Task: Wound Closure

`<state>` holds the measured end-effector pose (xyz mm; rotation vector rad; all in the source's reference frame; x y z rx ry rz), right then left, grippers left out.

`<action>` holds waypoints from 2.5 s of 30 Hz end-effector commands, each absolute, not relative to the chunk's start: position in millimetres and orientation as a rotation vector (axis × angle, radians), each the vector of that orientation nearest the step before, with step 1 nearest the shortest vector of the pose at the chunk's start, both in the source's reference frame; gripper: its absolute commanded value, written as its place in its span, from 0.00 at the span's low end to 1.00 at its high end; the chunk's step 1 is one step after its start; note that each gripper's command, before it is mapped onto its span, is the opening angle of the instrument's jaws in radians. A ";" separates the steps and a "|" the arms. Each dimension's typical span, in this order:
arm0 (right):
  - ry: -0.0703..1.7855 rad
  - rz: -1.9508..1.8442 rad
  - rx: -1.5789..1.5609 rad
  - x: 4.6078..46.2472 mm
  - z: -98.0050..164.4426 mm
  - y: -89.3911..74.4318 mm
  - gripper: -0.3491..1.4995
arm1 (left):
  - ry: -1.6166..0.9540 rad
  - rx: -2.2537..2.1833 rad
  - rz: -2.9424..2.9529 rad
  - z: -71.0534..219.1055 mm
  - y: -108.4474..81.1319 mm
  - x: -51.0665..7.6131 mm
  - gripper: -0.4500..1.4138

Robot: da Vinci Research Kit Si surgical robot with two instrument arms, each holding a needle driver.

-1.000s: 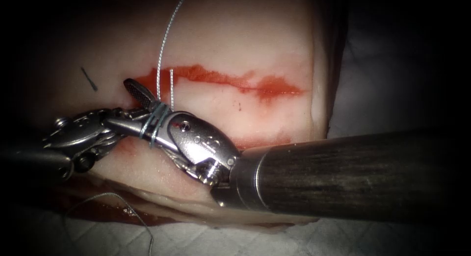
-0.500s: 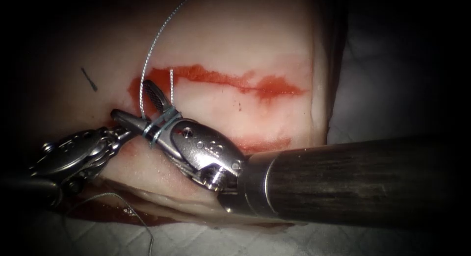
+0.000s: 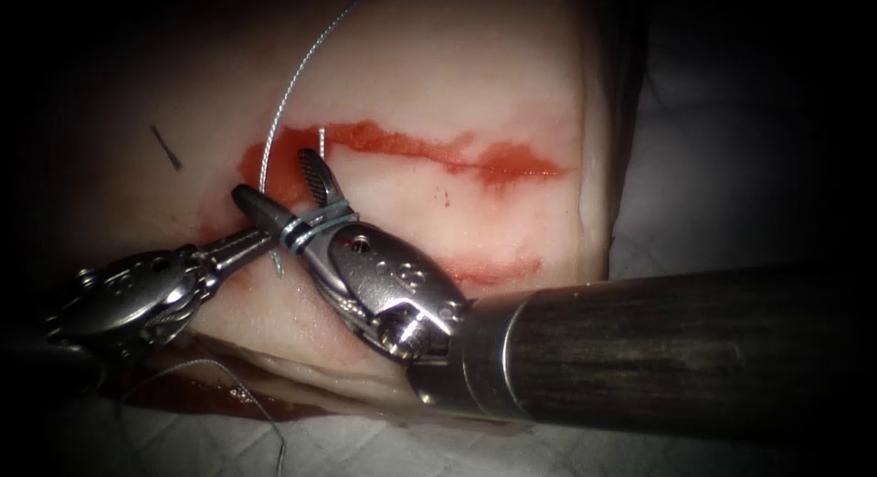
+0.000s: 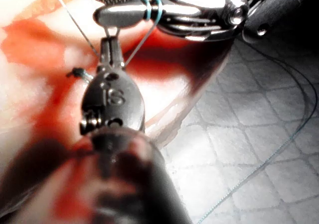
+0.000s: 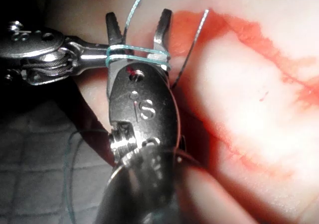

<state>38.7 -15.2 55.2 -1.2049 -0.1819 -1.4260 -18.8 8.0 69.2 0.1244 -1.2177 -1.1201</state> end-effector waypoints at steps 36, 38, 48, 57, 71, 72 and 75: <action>-0.127 -0.918 -1.047 39.5 57.0 -16.4 0.49 | -1.158 0.139 -1.310 71.3 6.9 -19.6 0.00; -0.122 -0.932 -1.014 39.5 57.2 -16.4 0.49 | -1.157 0.137 -1.312 71.3 6.9 -19.7 0.00; -0.106 -1.025 -0.883 39.1 59.5 -15.4 0.51 | -1.151 0.119 -1.329 71.4 7.2 -20.8 0.00; -0.080 -1.111 -0.862 38.8 61.0 -14.7 0.51 | -1.151 0.117 -1.332 71.5 7.2 -21.0 0.00; -0.041 -1.202 -0.909 40.4 60.8 -14.6 0.44 | -1.151 0.113 -1.326 71.5 7.0 -20.7 0.00; -0.041 -1.202 -0.909 40.4 60.8 -14.6 0.44 | -1.151 0.113 -1.326 71.5 7.0 -20.7 0.00; -0.035 -1.226 -0.953 40.5 61.0 -14.7 0.24 | -1.151 0.113 -1.326 71.5 7.0 -20.7 0.00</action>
